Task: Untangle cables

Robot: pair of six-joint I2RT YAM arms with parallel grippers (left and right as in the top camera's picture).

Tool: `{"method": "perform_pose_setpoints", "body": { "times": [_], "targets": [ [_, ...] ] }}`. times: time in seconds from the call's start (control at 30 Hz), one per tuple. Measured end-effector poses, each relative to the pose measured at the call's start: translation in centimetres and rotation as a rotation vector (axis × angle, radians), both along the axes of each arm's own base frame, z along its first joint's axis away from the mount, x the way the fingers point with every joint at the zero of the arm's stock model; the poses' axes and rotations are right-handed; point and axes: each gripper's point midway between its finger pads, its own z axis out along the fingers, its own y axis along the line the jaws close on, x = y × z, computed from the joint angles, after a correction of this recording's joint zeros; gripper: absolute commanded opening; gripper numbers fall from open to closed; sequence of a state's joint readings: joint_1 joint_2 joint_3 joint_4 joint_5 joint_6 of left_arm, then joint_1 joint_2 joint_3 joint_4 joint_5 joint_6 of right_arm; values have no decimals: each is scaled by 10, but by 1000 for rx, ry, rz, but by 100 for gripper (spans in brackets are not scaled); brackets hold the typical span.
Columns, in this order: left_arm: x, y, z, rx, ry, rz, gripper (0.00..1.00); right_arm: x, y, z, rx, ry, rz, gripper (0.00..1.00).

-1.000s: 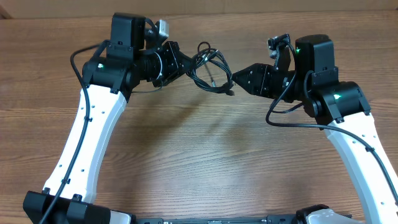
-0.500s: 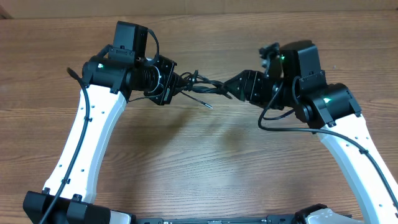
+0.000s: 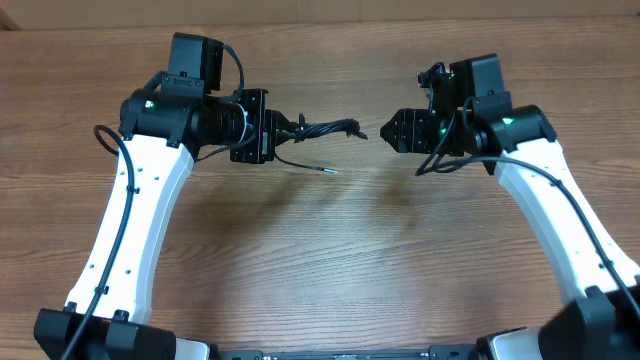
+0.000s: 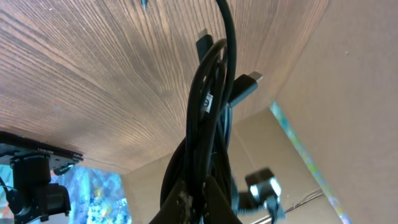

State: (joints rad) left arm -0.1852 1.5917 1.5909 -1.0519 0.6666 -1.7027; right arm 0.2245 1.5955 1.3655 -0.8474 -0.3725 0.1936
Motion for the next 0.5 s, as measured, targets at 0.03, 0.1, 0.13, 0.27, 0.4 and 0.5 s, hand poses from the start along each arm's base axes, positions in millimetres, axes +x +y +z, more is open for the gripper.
{"method": "perform_pose_setpoints", "body": {
  "times": [0.03,0.1,0.13,0.27,0.4,0.5],
  "targets": [
    [1,-1,1,-1,-15,-10,4,2,2,-6,8,19,-2,62],
    [1,-2,2,-1,-36,-31,4,6,13,-24,63,92,-17,62],
    [1,-2,2,1,-45,-40,4,7,16,-27,80,109,-21,62],
    [1,-2,3,7,-66,-62,4,6,33,-33,174,172,-12,62],
    [4,-3,5,1,-85,-66,4,0,45,-24,261,208,17,59],
    [4,-3,5,3,-87,-67,4,-7,53,-18,332,268,10,55]
  ]
}}
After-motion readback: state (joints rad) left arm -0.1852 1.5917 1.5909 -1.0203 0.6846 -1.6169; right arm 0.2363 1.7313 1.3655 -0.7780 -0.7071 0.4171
